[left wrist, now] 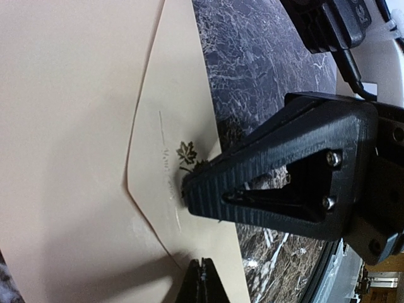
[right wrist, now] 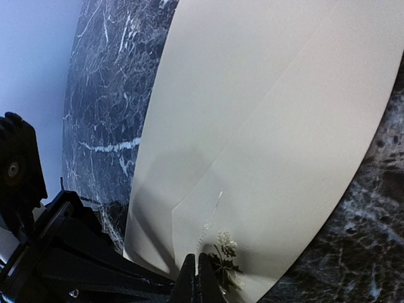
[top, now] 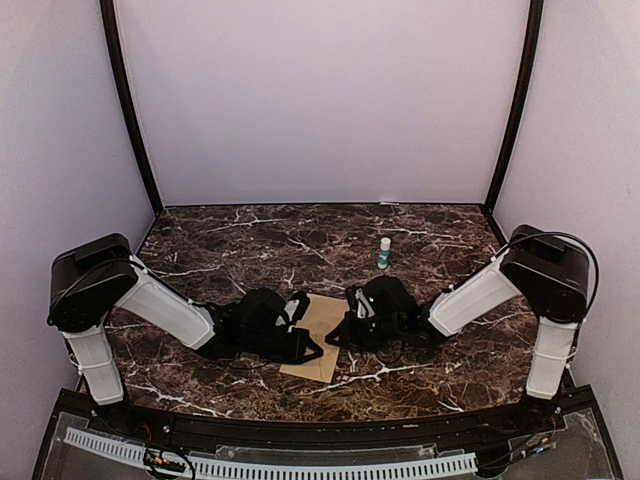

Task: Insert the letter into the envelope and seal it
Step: Seal the envelope flap on the envelope.

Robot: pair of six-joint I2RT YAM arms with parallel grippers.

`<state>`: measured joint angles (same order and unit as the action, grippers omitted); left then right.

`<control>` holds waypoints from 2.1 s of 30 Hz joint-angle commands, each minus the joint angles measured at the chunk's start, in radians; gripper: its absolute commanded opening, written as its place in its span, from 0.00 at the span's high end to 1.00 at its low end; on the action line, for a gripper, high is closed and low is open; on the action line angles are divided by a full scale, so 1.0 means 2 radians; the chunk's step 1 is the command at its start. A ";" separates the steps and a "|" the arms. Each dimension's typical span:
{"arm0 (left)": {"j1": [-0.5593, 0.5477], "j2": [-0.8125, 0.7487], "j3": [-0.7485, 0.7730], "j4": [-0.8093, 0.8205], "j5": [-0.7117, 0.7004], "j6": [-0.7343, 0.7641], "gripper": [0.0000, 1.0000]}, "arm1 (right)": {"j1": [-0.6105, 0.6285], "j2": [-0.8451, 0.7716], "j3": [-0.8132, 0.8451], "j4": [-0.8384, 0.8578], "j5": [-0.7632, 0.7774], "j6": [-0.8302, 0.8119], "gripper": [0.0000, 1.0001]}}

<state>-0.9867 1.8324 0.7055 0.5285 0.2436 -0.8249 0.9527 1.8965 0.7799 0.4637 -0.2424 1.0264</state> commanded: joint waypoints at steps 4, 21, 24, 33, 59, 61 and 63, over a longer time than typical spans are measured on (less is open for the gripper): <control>-0.004 0.006 -0.024 -0.056 -0.002 0.003 1.00 | -0.025 0.033 0.001 -0.056 0.021 -0.027 1.00; -0.019 -0.027 0.034 -0.089 -0.006 0.050 0.88 | -0.023 0.045 0.006 -0.053 0.009 -0.033 1.00; -0.025 -0.025 0.038 -0.093 -0.012 0.049 0.93 | -0.022 0.048 0.010 -0.053 0.008 -0.033 1.00; -0.038 -0.022 0.036 -0.080 -0.022 0.047 0.96 | -0.021 0.049 0.018 -0.059 0.007 -0.036 1.00; -0.038 0.006 -0.001 -0.121 -0.051 0.006 1.00 | 0.028 0.014 -0.022 -0.032 -0.057 -0.038 1.00; -0.038 0.005 -0.002 -0.121 -0.050 0.006 1.00 | 0.026 0.019 -0.018 -0.032 -0.050 -0.032 1.00; -0.038 0.004 -0.003 -0.121 -0.048 0.005 1.00 | 0.022 0.026 -0.013 -0.029 -0.042 -0.025 1.00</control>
<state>-1.0588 1.8183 0.7471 0.4259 0.1715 -0.8158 0.9913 1.9083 0.7662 0.5014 -0.3397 0.9581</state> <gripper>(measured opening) 0.008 0.002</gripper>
